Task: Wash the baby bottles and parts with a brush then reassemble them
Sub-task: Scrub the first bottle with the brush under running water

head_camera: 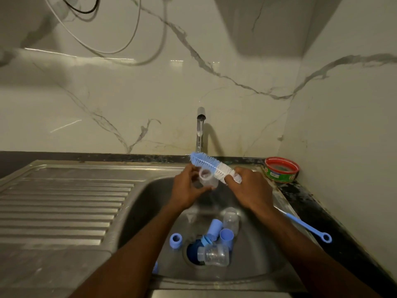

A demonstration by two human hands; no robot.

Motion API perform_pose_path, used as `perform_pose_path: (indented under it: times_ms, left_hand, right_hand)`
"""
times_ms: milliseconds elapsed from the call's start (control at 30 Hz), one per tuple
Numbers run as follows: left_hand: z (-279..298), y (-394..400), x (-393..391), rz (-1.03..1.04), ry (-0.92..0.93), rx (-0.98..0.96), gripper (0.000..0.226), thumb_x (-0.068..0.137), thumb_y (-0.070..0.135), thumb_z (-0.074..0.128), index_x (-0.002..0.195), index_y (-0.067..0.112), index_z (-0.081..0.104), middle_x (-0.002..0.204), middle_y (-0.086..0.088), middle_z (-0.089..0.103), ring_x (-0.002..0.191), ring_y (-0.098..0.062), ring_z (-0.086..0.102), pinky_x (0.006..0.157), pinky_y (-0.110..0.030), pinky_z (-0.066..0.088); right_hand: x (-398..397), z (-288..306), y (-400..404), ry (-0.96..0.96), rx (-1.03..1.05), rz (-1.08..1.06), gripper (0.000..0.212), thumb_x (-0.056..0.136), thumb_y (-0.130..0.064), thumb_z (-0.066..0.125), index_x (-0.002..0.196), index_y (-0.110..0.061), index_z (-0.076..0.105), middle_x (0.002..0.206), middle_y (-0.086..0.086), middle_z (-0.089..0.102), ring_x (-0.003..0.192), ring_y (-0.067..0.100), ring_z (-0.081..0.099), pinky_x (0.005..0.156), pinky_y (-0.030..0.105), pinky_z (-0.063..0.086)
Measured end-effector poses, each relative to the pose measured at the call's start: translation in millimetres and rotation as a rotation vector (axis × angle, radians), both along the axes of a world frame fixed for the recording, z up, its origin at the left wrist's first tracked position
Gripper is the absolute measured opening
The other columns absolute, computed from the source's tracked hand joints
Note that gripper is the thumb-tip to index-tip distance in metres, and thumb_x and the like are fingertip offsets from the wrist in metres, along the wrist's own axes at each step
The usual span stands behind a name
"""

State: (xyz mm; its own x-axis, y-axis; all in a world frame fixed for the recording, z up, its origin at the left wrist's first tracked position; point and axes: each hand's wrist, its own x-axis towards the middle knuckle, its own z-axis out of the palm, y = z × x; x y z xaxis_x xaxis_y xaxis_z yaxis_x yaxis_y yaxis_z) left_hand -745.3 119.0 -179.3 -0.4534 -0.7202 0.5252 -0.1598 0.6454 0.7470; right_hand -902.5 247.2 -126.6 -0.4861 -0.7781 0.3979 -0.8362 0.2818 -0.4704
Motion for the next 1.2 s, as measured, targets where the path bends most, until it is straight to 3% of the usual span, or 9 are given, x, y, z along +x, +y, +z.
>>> perform_pose_path:
  times_ms: [100,333,533,633,767,833,933,1067,1200]
  left_hand:
    - [-0.8,17.4,-10.1,-0.295,-0.084,-0.046,0.070,0.075,0.025,0.091,0.135,0.014,0.056,0.128,0.007,0.066,0.117,-0.002,0.063,0.098,-0.020,0.051]
    - [2.1,-3.5,4.6,-0.129,-0.097,-0.129,0.061,0.084,0.037,0.081,0.137,0.027,0.052,0.136,0.011,0.059,0.123,-0.001,0.055,0.106,-0.036,0.049]
    - [3.9,17.1,-6.4,-0.437,-0.248,-0.111,0.064,0.091,0.037,0.075,0.146,0.024,0.047,0.147,0.010,0.051,0.134,-0.003,0.049,0.112,-0.029,0.043]
    - [1.4,5.8,0.4,-0.367,-0.262,-0.159,0.063,0.093,0.038,0.071,0.148,0.031,0.042,0.151,0.014,0.043,0.136,0.003,0.042,0.114,-0.026,0.040]
    - [1.1,0.4,8.4,-0.262,-0.229,-0.122,0.053,0.097,0.037,0.065,0.143,0.038,0.039,0.142,0.019,0.046,0.126,0.016,0.043,0.108,-0.022,0.042]
    - [0.6,6.3,4.3,-0.323,-0.214,-0.078,0.041,0.100,0.033,0.062,0.139,0.029,0.048,0.136,0.014,0.054,0.122,0.007,0.053,0.104,-0.023,0.048]
    - [2.8,11.9,-2.0,-0.304,-0.155,-0.053,0.038,0.101,0.035,0.059,0.137,0.025,0.051,0.129,0.016,0.058,0.118,0.004,0.057,0.099,-0.019,0.050]
    - [0.4,1.3,-1.0,-0.126,-0.132,-0.073,0.043,0.096,0.044,0.065,0.134,0.028,0.053,0.125,0.012,0.062,0.109,0.004,0.060,0.089,-0.014,0.050]
    - [-2.8,-4.2,2.9,0.043,-0.150,0.011,0.047,0.093,0.042,0.069,0.133,0.022,0.054,0.122,0.007,0.062,0.106,-0.006,0.060,0.086,-0.020,0.049]
  right_hand:
    - [6.2,3.3,-7.4,0.000,-0.022,-0.014,0.038,0.095,-0.057,0.053,0.117,-0.028,0.066,0.104,-0.002,0.071,0.080,0.013,0.052,0.068,0.030,0.040]
    - [-19.4,-1.3,3.0,-0.009,-0.034,-0.022,0.039,0.094,-0.057,0.055,0.115,-0.028,0.069,0.101,-0.002,0.072,0.084,0.018,0.062,0.066,0.030,0.043]
    - [-15.8,5.2,-4.8,-0.032,-0.019,0.007,0.039,0.094,-0.056,0.055,0.114,-0.027,0.070,0.098,-0.002,0.071,0.086,0.018,0.064,0.070,0.031,0.049]
    - [-24.6,6.2,4.1,0.007,-0.036,0.022,0.041,0.089,-0.059,0.053,0.107,-0.028,0.072,0.091,-0.004,0.071,0.078,0.017,0.062,0.063,0.029,0.044]
    - [-32.2,7.8,11.5,0.060,-0.055,0.027,0.038,0.092,-0.053,0.063,0.115,-0.025,0.072,0.101,-0.001,0.075,0.081,0.014,0.063,0.068,0.030,0.050]
    - [-22.8,6.6,10.7,0.109,-0.049,0.057,0.041,0.090,-0.052,0.066,0.122,-0.026,0.070,0.109,-0.001,0.073,0.088,0.014,0.062,0.070,0.026,0.042]
    - [-7.1,7.5,5.2,0.226,-0.057,0.013,0.037,0.094,-0.051,0.062,0.121,-0.027,0.066,0.106,-0.003,0.071,0.081,0.010,0.055,0.062,0.022,0.036]
    - [-4.9,7.6,0.1,0.248,-0.107,-0.144,0.032,0.098,-0.050,0.054,0.118,-0.026,0.062,0.103,0.000,0.069,0.085,0.018,0.064,0.066,0.034,0.054]
    - [-2.0,-4.1,4.7,0.221,-0.044,-0.091,0.028,0.097,-0.044,0.058,0.119,-0.027,0.064,0.107,-0.001,0.070,0.091,0.017,0.065,0.075,0.031,0.052]
